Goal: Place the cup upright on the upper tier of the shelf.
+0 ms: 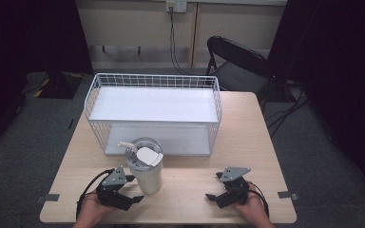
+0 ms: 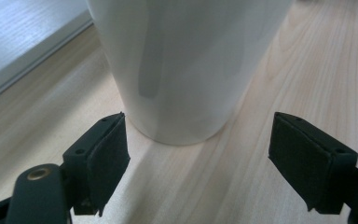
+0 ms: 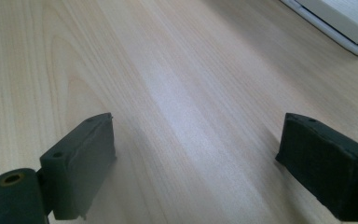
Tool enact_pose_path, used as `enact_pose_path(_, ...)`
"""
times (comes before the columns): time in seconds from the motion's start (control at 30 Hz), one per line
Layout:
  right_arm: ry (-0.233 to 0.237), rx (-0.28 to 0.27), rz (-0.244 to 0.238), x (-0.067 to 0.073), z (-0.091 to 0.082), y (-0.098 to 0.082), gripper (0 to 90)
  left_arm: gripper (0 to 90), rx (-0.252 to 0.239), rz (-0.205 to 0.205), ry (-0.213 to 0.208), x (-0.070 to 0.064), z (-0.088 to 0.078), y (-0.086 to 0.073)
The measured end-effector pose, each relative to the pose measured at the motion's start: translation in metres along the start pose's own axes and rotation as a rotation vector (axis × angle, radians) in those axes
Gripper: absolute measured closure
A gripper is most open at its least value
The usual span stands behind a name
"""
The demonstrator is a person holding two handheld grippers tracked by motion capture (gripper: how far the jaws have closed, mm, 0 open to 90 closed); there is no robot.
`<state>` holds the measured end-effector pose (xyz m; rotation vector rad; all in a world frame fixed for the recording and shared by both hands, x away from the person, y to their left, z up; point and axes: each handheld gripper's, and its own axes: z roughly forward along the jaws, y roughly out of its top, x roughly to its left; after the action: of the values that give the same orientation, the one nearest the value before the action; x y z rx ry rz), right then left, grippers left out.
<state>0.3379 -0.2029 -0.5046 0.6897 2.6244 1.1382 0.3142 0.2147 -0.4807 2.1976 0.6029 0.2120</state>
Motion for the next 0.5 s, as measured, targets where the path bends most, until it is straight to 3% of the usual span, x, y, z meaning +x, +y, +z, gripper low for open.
enact_pose_path(0.5, 0.0, 0.0, 0.0, 0.0, 0.0, 0.0, 10.1, 19.2, -0.068, -0.028, -0.002, 0.002, -0.009, 0.0076)
